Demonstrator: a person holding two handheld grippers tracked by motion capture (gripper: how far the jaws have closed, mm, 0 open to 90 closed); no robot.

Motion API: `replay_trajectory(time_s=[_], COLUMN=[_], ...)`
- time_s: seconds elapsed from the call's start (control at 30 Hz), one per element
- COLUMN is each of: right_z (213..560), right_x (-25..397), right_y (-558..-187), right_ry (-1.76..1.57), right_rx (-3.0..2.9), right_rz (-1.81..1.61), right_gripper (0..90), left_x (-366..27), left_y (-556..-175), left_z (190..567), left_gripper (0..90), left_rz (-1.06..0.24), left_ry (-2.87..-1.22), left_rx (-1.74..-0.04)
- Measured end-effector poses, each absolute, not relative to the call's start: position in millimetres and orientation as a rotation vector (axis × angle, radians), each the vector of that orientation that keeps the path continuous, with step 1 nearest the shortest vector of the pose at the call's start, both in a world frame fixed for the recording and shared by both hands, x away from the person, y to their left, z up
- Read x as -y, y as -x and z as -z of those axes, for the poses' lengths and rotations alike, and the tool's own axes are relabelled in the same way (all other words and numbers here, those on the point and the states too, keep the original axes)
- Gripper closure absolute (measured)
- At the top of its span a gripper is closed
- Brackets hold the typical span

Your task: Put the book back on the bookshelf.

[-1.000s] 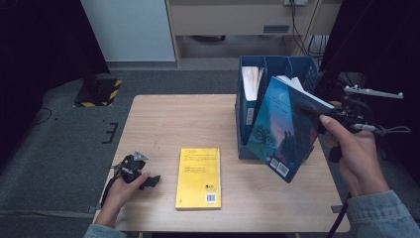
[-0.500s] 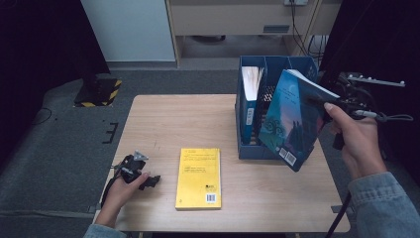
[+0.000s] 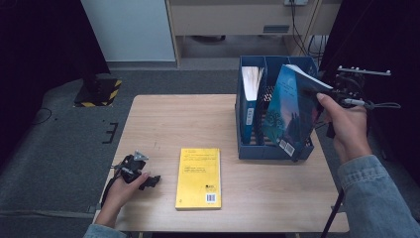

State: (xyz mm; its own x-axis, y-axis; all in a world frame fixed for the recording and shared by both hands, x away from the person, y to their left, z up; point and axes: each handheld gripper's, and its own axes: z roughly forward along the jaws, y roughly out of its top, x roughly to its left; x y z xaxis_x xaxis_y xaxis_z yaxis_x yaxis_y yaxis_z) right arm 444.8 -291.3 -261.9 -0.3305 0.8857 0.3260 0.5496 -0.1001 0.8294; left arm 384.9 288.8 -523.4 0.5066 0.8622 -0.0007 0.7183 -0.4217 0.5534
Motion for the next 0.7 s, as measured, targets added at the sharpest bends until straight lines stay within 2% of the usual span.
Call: replay_trajectory(time_s=[0.7], right_z=[260], right_x=[290], right_y=[-456], right_ry=[-1.563], right_rx=[-1.827], right_rz=[-1.336], right_gripper=[73.6], left_x=[-288], left_y=[-385], left_z=[524], left_gripper=[0.0], left_rz=[-0.388], left_ry=[-2.262], left_rx=[-1.289])
